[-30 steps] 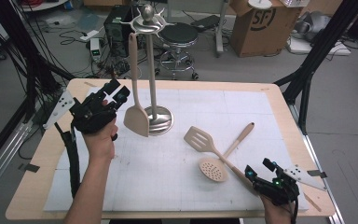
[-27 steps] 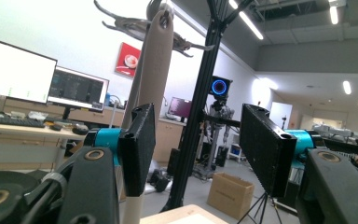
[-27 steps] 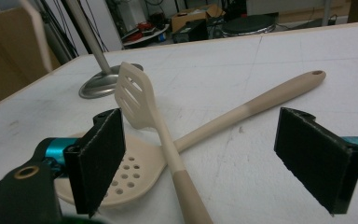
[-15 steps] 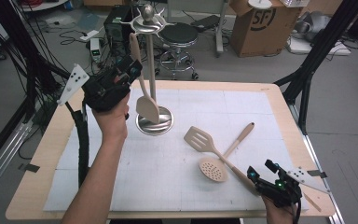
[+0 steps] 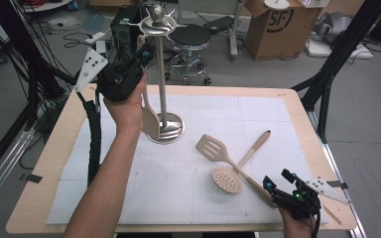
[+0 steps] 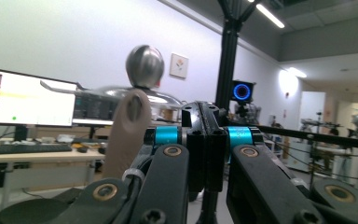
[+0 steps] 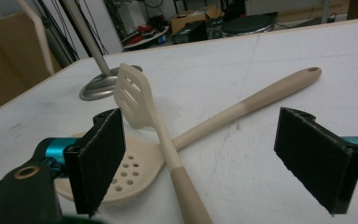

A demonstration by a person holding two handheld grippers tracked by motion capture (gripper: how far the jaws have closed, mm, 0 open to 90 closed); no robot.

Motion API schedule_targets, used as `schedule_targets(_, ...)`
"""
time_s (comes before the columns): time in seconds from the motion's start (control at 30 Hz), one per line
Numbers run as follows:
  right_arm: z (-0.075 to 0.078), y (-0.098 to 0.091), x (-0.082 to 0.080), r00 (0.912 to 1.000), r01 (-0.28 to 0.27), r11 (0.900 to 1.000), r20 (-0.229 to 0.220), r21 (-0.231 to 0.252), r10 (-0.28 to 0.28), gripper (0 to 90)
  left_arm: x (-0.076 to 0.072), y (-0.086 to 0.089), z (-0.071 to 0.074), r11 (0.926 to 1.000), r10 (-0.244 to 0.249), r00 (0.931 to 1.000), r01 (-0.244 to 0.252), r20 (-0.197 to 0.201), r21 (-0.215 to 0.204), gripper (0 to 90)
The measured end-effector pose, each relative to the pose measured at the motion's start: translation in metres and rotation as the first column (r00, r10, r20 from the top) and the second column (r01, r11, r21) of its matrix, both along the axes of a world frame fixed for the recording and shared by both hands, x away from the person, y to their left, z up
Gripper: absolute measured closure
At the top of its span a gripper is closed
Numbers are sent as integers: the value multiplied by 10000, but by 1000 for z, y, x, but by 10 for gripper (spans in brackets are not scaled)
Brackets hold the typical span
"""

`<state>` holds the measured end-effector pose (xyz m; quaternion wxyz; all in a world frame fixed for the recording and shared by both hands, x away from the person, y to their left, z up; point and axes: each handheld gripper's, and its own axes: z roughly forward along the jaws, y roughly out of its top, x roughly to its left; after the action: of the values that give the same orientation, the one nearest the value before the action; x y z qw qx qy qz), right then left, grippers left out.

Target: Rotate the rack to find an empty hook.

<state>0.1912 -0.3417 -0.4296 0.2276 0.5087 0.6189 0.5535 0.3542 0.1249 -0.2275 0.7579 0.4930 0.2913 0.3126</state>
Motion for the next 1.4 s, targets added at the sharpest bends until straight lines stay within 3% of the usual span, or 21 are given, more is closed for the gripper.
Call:
schedule_targets(0.13,0,0,0,10000,9,10000,-25,80,-9,154,10,0,2,9997,212,9996,-214,-203,-83,898)
schedule_targets(0.33,-1,-2,1,10000,37,10000,-65,88,-36,154,13,5,2,9992,365,9992,-367,-178,-146,898)
schedule_targets(0.5,-1,-3,1,10000,59,10000,-2,55,-59,154,19,16,1,9977,317,9991,-334,-293,-591,897)
schedule_targets(0.97,0,-3,1,10000,34,10000,-68,90,-33,154,35,33,0,9951,187,9984,-238,-533,-963,897)
schedule_targets(1.07,0,-3,1,10000,31,10000,-45,95,-30,154,30,30,0,9961,83,9983,-133,-572,-872,898)
schedule_targets(1.2,0,-3,0,10000,23,10000,-48,87,-22,154,17,25,-6,9968,92,9994,-117,-327,-791,898)
schedule_targets(1.4,1,0,-1,10000,-17,10000,53,35,17,154,-1,6,-17,9983,-96,9996,81,-251,-575,898)
